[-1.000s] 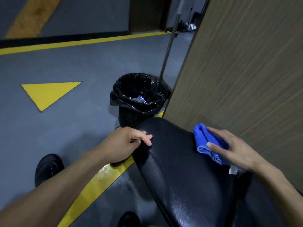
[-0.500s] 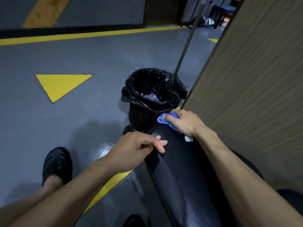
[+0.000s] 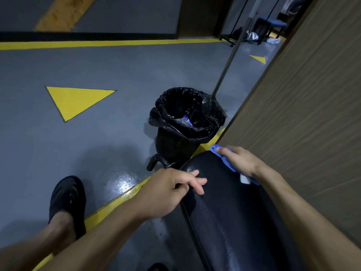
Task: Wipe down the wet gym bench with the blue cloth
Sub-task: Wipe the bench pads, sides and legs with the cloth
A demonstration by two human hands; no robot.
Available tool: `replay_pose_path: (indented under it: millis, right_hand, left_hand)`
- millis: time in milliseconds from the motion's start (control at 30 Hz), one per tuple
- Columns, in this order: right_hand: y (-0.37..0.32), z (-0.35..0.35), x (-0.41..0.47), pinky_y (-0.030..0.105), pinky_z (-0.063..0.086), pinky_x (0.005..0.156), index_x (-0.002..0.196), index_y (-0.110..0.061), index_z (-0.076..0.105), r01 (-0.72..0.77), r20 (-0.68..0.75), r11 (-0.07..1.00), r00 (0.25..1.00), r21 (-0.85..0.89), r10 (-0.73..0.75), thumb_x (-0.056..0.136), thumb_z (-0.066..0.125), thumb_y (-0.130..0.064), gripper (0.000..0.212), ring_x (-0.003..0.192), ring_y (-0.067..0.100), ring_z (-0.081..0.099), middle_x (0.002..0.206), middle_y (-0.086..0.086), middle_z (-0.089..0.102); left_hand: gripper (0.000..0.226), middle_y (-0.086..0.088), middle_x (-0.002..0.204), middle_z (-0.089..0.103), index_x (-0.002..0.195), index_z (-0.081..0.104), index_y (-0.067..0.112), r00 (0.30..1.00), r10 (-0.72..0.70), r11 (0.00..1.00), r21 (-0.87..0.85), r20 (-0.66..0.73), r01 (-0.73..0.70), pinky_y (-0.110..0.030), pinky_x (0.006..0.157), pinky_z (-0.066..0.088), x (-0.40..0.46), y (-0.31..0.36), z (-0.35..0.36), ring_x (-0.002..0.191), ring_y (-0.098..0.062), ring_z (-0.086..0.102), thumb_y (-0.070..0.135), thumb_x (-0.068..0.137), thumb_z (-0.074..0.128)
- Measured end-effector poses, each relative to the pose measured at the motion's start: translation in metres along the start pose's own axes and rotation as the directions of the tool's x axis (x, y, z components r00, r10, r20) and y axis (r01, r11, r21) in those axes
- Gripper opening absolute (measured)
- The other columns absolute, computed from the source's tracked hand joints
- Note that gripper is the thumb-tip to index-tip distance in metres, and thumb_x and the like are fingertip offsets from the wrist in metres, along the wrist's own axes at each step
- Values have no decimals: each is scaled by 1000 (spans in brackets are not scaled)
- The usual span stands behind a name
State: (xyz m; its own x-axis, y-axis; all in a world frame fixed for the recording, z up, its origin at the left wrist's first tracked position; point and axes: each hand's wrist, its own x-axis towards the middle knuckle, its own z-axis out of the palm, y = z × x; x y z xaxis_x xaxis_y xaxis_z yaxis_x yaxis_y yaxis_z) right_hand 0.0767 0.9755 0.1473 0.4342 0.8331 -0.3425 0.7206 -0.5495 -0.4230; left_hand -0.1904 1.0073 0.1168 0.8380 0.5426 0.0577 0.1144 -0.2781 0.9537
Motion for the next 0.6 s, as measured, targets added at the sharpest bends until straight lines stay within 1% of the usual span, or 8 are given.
replay_pose_path:
  millis: [67,133,200,233,333,433,533,600]
  right_hand:
    - [-35,10,10,41,50,91,87,-26,67,77,-13,994,997,-76,-79,74,48,-72,51,94,22,63,96,-1,69]
    - [-69,22,13,37,52,81,81,-25,66,173,32,961,985,-214,-170,64,48,-73,54,87,23,62,86,-1,68]
    - [-92,37,4,34,50,71,76,-27,66,290,89,891,957,-350,-276,61,47,-72,51,82,24,62,80,0,67]
    - [-97,46,-4,34,49,71,74,-27,64,356,108,840,933,-410,-342,62,45,-71,49,81,25,61,79,0,66]
    - [-99,65,-29,40,47,85,74,-26,61,525,111,712,833,-467,-541,62,41,-67,47,86,20,56,77,-7,63]
    - [-92,76,-56,39,37,103,74,-29,62,639,110,640,739,-427,-664,61,52,-62,37,96,13,54,80,-12,60]
    - [-72,101,-100,41,19,120,72,-26,68,742,237,456,618,-491,-749,60,58,-49,28,114,15,53,82,-11,63]
    - [-55,111,-116,43,11,123,77,-27,70,768,324,371,581,-522,-747,61,60,-45,26,126,15,47,89,-12,65]
  left_hand:
    - [48,11,108,76,87,78,23,999,-8,997,-82,34,11,-23,107,41,-6,1,-2,129,6,50,-9,90,43]
    - [45,-4,92,79,75,79,24,998,-53,980,-191,-17,49,-30,91,50,-16,3,-12,114,-19,68,-8,81,48]
    - [39,-21,78,75,62,76,22,971,-135,957,-280,-199,76,-34,71,49,-28,6,-29,82,-43,69,-7,74,52]
    - [41,-26,75,72,59,74,19,933,-169,948,-310,-318,66,-34,66,50,-32,6,-39,76,-48,66,-10,75,52]
    - [49,-16,71,74,56,71,14,830,-186,954,-300,-526,24,-27,61,55,-45,13,-68,77,-30,68,-20,78,44]
    - [39,-9,71,75,64,69,4,841,-159,974,-223,-517,47,-25,61,57,-48,25,-81,73,-14,71,-20,80,43]
    - [32,-9,73,76,70,67,-4,858,-131,986,-156,-497,60,-27,63,58,-47,37,-85,73,-12,72,-20,81,42]
    - [32,-9,74,76,70,67,-4,861,-121,988,-141,-494,58,-30,65,59,-49,42,-87,75,-15,73,-20,81,41]
